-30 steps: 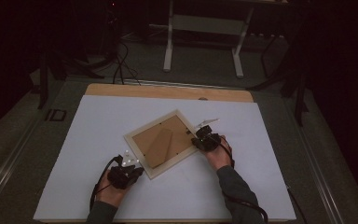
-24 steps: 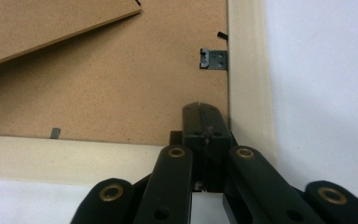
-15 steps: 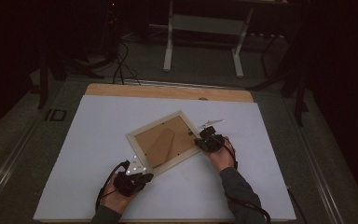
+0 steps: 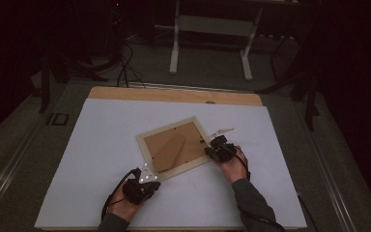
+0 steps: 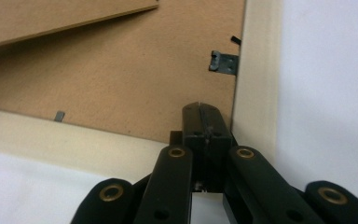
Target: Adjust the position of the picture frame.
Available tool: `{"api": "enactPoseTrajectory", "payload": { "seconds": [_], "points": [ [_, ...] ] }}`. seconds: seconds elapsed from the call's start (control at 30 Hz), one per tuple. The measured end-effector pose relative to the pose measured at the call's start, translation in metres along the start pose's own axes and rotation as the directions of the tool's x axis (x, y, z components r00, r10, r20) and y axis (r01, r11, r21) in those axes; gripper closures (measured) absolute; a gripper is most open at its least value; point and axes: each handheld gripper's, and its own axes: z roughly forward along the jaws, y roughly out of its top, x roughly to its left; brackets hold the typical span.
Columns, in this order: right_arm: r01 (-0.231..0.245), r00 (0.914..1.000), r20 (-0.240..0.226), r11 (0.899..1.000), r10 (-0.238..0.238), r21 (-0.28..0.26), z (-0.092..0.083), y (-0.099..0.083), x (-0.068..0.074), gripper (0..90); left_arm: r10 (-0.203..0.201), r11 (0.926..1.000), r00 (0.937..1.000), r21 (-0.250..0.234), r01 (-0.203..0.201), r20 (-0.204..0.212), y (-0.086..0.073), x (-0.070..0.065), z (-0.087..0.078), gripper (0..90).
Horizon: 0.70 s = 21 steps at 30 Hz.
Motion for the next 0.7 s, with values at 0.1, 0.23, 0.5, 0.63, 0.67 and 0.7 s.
{"api": "enactPoseTrajectory", "payload": {
  "seconds": [0.1, 0.23, 0.5, 0.63, 0.67, 0.7],
  "points": [
    [0.004, 1.0000, -0.007, 1.000, -0.004, -0.002, -0.004, -0.005, 0.001, 90.0, -0.022, 0.9998, 0.9997, -0.001, 0.022, -0.009, -0.001, 0.004, -0.001, 90.0],
    [0.007, 0.9998, -0.019, 1.000, -0.008, -0.006, -0.010, -0.014, 0.004, 90.0, -0.055, 0.9985, 0.9981, -0.003, 0.055, -0.026, -0.001, 0.010, -0.001, 90.0],
    [-0.026, 0.9979, 0.057, 0.999, 0.029, -0.046, -0.020, -0.018, -0.011, 90.0, -0.109, 0.9940, 0.9930, -0.015, 0.108, -0.046, -0.001, 0.020, -0.001, 90.0],
    [-0.116, 0.9889, 0.090, 0.993, 0.118, -0.032, -0.015, -0.027, -0.028, 90.0, -0.127, 0.9919, 0.9900, -0.013, 0.126, -0.061, -0.001, 0.026, -0.002, 90.0],
    [-0.116, 0.9889, 0.090, 0.993, 0.118, -0.032, -0.015, -0.027, -0.028, 90.0, -0.127, 0.9919, 0.9900, -0.013, 0.126, -0.061, -0.001, 0.026, -0.002, 89.9],
    [-0.120, 0.9888, 0.088, 0.993, 0.121, -0.016, -0.012, -0.030, -0.029, 90.0, -0.129, 0.9916, 0.9888, -0.010, 0.129, -0.074, -0.001, 0.028, -0.002, 89.9]
  ]
}}
